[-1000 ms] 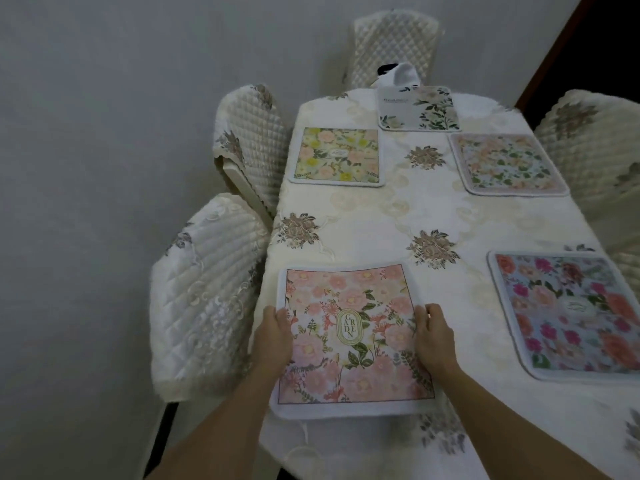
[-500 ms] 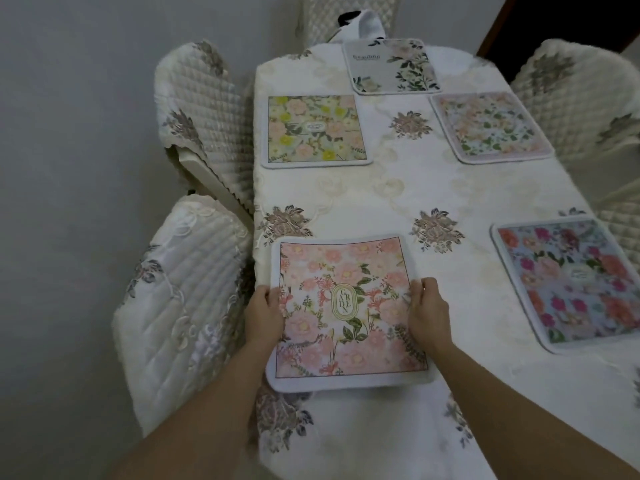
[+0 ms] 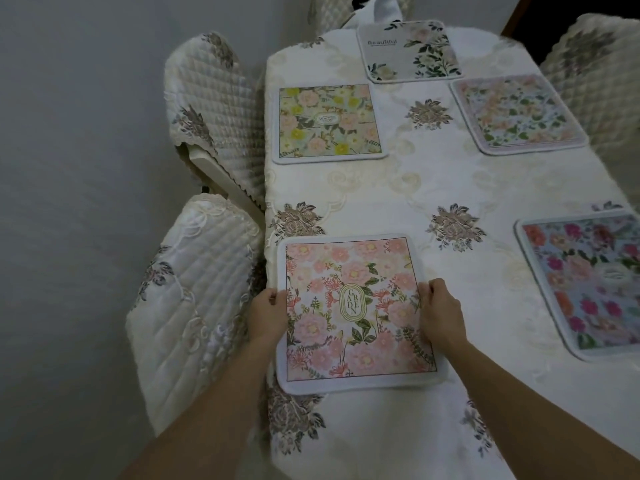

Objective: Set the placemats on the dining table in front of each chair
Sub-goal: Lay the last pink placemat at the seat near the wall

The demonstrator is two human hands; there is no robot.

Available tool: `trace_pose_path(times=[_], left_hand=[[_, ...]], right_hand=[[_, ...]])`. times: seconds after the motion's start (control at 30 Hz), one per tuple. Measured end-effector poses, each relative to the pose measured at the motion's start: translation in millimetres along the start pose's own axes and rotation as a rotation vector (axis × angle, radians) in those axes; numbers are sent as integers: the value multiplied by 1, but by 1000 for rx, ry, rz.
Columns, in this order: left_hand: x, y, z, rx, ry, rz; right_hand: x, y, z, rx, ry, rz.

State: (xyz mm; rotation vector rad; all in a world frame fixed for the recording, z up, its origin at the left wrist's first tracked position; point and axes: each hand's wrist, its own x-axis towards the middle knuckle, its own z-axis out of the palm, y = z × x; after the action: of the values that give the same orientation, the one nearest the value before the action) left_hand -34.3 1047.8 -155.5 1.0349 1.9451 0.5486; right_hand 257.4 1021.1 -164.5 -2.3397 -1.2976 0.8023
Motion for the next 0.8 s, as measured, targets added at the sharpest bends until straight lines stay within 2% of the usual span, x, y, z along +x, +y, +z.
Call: trace_pose_path(times=[0.17,0.33,0.4,0.43,0.5,0.57,0.63,0.7,0.8], left_hand=[[2,-4,-8,-6,9,-4],[1,-3,-14,117,7,96],[0,-5,-17,227,25,161],[0,-5,-19,315,31,189],[-3,-7,-21,604,76,302],[-8,-6,-14,806,159,445],[-15,1,3,788,171,593],[-16,1,31,762,84,741],[-7,-13,58,833,-18,791]], right_hand=[[-2,0,0,-23,-15,1],[-2,-1,-3,-70,-18,17],[-5,1,-3,-193,27,6],[-7,2,-3,-284,101,-46],[-11,2,0,-430,231,-218],[-14,-6,9,-485,259,-376],[-18,-23,27,-450,162,-496],[-22,-37,51,-441,44,-594],[-24,-40,74,-497,-54,-622]])
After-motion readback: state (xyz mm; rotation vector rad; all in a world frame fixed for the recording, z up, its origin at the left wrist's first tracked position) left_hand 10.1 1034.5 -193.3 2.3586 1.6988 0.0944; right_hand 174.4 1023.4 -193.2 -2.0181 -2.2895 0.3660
